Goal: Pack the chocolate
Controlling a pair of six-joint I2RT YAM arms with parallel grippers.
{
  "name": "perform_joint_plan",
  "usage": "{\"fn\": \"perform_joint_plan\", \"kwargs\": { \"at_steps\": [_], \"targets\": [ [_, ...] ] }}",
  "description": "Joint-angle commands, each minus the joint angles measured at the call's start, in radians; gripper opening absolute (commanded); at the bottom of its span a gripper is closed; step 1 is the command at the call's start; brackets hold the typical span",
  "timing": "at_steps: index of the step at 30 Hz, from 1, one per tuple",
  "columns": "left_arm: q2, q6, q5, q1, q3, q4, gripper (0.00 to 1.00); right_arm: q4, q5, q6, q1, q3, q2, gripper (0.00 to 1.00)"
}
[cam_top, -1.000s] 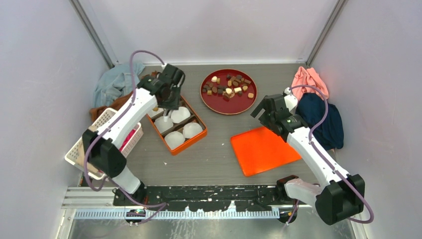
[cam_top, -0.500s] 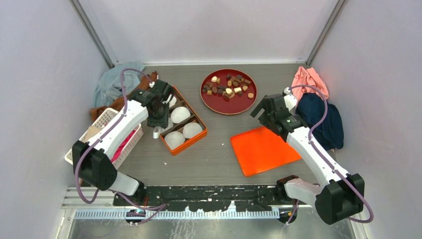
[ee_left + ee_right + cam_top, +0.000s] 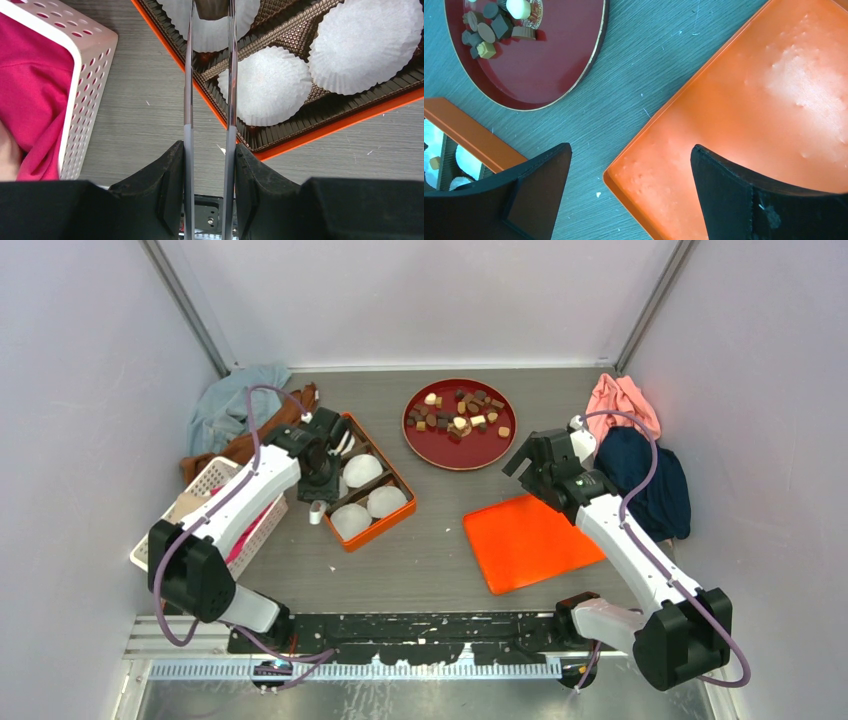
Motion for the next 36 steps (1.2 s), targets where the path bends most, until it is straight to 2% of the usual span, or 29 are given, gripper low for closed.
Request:
{"fn": "perform_joint_plan", "kwargs": {
  "at_steps": [1, 6, 9, 12, 17, 25, 29, 30, 32, 36],
  "targets": [
    [0.014, -0.015, -0.025, 0.006, 0.002, 0.044, 0.36, 0.033, 0.003, 0.005, -0.004, 0.010, -0.005, 0.94],
    [0.027, -0.010, -0.022, 0.006, 0.005, 0.047, 0.40, 0.026, 0.003, 0.004, -0.003, 0.014, -0.007, 0.94],
    [0.028, -0.009, -0.026, 0.006, 0.008, 0.049, 0.47, 0.028, 0.003, 0.003, -0.003, 0.016, -0.006, 0.94],
    [0.027, -0.006, -0.028, 0.006, 0.009, 0.047, 0.47, 0.028, -0.001, 0.004, -0.003, 0.016, 0.000, 0.94],
    [-0.003, -0.002, -0.043, 0.006, 0.034, 0.036, 0.40, 0.031, -0.005, 0.005, -0.003, 0.022, 0.008, 0.94],
    [-0.036, 0.033, -0.072, 0.006, 0.162, -0.006, 0.31, 0.033, -0.005, 0.008, -0.003, 0.019, 0.006, 0.94],
    [-0.026, 0.044, -0.006, 0.004, 0.200, 0.043, 0.22, 0.031, 0.000, 0.010, -0.004, 0.016, -0.004, 0.94],
    [-0.019, 0.044, 0.027, 0.004, 0.209, 0.065, 0.12, 0.030, 0.001, 0.011, -0.003, 0.016, -0.006, 0.94],
    [0.004, 0.038, 0.090, -0.005, 0.230, 0.107, 0.02, 0.026, 0.001, 0.012, -0.003, 0.016, -0.010, 0.94],
    [0.084, 0.028, 0.127, -0.058, 0.304, 0.175, 0.00, 0.012, 0.010, 0.015, -0.004, 0.018, -0.026, 0.94]
  ]
}}
